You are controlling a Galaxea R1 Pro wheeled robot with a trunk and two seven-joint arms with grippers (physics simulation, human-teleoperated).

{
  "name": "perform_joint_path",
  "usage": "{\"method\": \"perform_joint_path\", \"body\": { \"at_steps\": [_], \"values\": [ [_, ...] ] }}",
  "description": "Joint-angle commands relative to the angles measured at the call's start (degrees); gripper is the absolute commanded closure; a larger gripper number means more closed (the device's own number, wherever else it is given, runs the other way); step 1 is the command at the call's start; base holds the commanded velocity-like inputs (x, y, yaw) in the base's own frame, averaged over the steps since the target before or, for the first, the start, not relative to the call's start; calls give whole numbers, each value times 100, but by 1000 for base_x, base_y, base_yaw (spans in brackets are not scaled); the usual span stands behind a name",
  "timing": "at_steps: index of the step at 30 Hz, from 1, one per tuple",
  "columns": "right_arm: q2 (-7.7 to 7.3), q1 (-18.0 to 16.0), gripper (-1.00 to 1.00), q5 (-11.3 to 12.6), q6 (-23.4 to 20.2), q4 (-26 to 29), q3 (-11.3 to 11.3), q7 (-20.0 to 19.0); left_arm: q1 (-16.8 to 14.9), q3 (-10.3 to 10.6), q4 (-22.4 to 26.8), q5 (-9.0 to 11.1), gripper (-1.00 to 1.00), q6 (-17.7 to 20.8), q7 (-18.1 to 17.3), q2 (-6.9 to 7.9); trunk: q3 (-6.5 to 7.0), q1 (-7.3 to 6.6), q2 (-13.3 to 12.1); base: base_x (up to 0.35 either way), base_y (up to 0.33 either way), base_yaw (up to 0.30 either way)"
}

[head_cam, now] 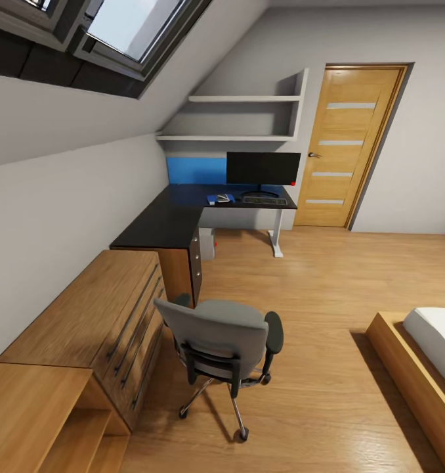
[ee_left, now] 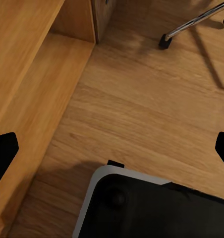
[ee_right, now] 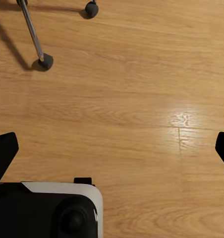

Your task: In the bedroom, organize the workspace by keeping the computer under the desk, ensuring the monitor is on the desk, placing the keyboard on the desk next to the monitor, placing the mouse on the desk next to the keyboard, moving the folder from the swivel chair onto the desk next to the mouse, stacking the notebook on top of the folder with the pen on top of the notebook, and positioning the swivel chair next to the desk.

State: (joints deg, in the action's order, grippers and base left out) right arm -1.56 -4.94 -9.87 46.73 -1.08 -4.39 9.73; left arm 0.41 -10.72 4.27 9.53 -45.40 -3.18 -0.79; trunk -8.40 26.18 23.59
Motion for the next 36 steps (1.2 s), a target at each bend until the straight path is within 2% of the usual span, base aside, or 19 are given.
{"method": "perform_joint_path", "body": {
  "at_steps": [1,6,9,10,11,12,16,18,21,22,24,27,30,31,36],
  "values": [
    [-2,-7,-100,-63,21,-14,-41,21,3,-4,14,40,-100,2,-22,-21,-28,25,50,0,0,0],
    [-2,-7,-100,-66,21,-11,-39,21,3,-1,19,44,-100,15,-5,-25,-118,135,251,0,0,0],
    [3,-7,-100,-74,20,-7,-23,-8,3,-1,182,47,-100,719,9,-150,-171,201,371,0,0,0],
    [17,-7,-100,-74,16,5,-20,-27,3,0,576,45,-100,1222,11,-195,-189,223,411,0,0,0],
    [22,-7,-100,-75,15,9,-19,-30,3,0,681,44,-100,1337,13,-202,-207,245,451,0,0,0],
    [47,-7,-100,-73,5,66,-19,-29,3,4,993,39,-100,1647,18,-215,-225,267,492,0,0,0],
    [184,-7,-100,-66,-182,497,-18,-10,3,11,1548,22,-100,2068,145,-251,-297,355,652,0,0,0],
    [291,-7,-100,-63,-555,918,-18,-5,3,14,1900,3,-100,2308,339,-267,-333,398,732,0,0,0],
    [488,-7,-100,-60,-1731,1870,-18,-21,3,28,2522,-247,-100,2869,676,-317,-387,464,853,0,0,0],
    [525,-8,-100,-60,-1906,2027,-18,-23,3,30,2607,-313,-100,2961,705,-334,-405,486,893,0,0,0],
    [703,-13,-100,-60,-2390,2576,-13,-27,-15,33,2852,-579,-100,3242,779,-432,-441,530,973,0,0,0],
    [910,-29,-100,-72,-2606,2967,-11,-15,-170,34,2975,-817,-100,3372,828,-541,-495,596,1093,0,0,0],
    [1156,-127,-100,-87,-2753,3192,-10,0,-588,35,3039,-1119,-100,3570,943,-649,-548,662,1214,0,0,0],
    [1156,-300,-100,-83,-2936,3231,-9,1,-820,34,3050,-1188,-100,3811,986,-710,-566,684,1254,0,0,0],
    [1156,-810,-100,-72,-3333,3266,-4,3,-1373,35,3060,-1251,-100,4140,1027,-780,-656,794,1454,0,0,0]
  ]
}}
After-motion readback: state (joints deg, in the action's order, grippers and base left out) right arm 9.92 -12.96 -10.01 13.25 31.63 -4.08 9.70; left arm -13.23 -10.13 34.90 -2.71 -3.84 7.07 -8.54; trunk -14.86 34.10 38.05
